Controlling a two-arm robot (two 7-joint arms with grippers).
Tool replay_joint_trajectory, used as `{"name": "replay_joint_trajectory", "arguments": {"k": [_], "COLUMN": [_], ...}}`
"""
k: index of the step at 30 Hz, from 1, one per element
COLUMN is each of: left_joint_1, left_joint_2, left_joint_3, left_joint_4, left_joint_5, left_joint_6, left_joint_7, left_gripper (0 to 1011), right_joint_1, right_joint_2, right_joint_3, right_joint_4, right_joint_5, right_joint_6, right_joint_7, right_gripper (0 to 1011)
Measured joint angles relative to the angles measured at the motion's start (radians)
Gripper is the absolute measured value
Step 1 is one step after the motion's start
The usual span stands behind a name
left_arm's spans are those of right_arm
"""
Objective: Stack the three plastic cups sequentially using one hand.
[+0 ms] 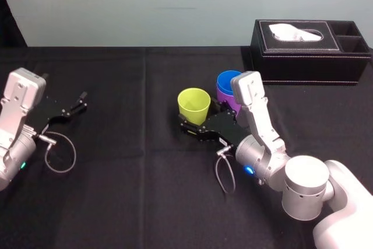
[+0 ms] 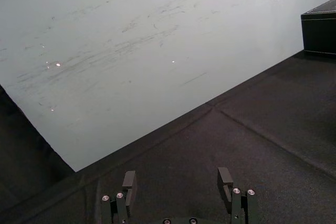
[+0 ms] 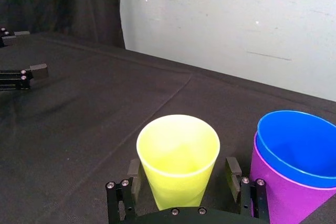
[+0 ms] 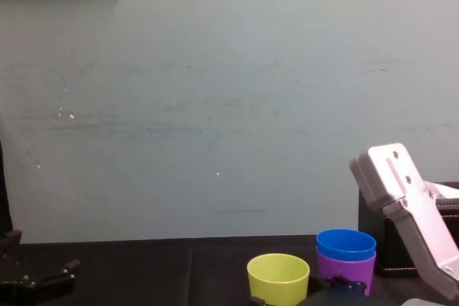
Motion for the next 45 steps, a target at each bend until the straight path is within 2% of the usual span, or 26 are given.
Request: {"name": "replay_joint_trajectory", "arguments": {"k": [39, 42, 45], "left_joint_1": [0.0, 0.0, 0.0], "left_joint_2": [0.0, 0.0, 0.0], "left_joint_3": [0.0, 0.0, 0.0], "left_joint_4": [0.0, 0.0, 0.0], "left_joint_5": [0.0, 0.0, 0.0], "left_joint_6": [0.0, 0.0, 0.0], "left_joint_7": [0.0, 0.0, 0.0], "left_gripper": [1011, 1011, 1011], "right_joint_1": [0.004, 0.004, 0.004], "right_joint_2": [-0.016, -0.016, -0.015], "right_joint_3": [-0.003, -0.003, -0.003], "right_joint_4": [0.017, 0.017, 0.016], "right_joint_5": [-0.024, -0.024, -0.024], "right_joint_6": [-0.016, -0.016, -0.016], "right_joint_7": [-0.009, -0.009, -0.009], "right_gripper": [1000, 979, 885]}}
